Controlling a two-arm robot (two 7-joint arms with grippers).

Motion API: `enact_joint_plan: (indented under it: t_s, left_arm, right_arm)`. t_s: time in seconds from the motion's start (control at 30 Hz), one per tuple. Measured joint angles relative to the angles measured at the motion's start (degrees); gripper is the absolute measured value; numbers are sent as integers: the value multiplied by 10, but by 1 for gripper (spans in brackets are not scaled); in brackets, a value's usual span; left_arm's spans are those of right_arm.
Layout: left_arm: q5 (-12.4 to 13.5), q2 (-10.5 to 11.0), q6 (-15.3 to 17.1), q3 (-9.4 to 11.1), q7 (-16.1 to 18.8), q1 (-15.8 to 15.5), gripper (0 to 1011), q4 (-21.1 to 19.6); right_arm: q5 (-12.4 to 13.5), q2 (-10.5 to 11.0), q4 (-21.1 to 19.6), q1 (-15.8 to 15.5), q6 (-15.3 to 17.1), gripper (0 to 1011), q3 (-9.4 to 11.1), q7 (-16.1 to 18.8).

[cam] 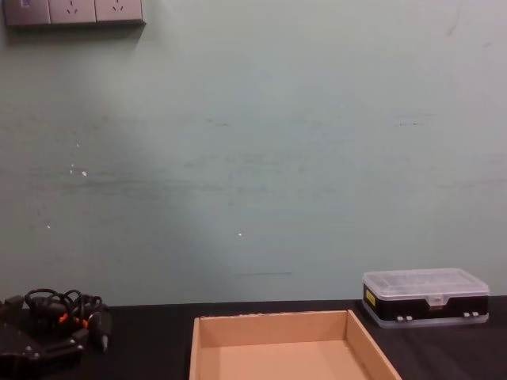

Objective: Use one hand to pick up the angle iron from the table and place it into the box.

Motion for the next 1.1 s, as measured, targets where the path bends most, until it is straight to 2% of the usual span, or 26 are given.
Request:
enact_joint_plan:
  t_s: [0.1, 0.2, 0.3, 0.4, 0.43, 0.5, 0.63, 0.73, 1.1]
  left_arm:
    - [0, 0, 0, 0, 0, 0, 1011, 0]
    - [0, 0, 0, 0, 0, 0, 1011, 0]
    - [0, 0, 0, 0, 0, 0, 1011, 0]
    - [0, 0, 0, 0, 0, 0, 1011, 0]
    - [0, 0, 0, 0, 0, 0, 1011, 0]
    - [0, 0, 0, 0, 0, 0, 1011, 0]
    - [0, 0, 0, 0, 0, 0, 1011, 0]
    - [0, 0, 0, 0, 0, 0, 1011, 0]
    - [0, 0, 0, 0, 0, 0, 1011, 0]
  right_arm:
    - [1, 0, 0, 0, 0, 970, 0, 0]
    - [1, 0, 0, 0, 0, 870, 0, 0]
    - [2, 0, 0, 0, 0, 820, 0, 0]
    - [2, 1, -1, 0, 0, 712, 0, 0]
    - [2, 1, -1, 0, 0, 712, 0, 0]
    - [2, 1, -1, 0, 0, 611, 0, 0]
    - [2, 1, -1, 0, 0, 489, 0, 0]
    - [2, 1, -1, 0, 0, 457, 0, 1]
    - [2, 1, -1, 0, 0, 457, 0, 1]
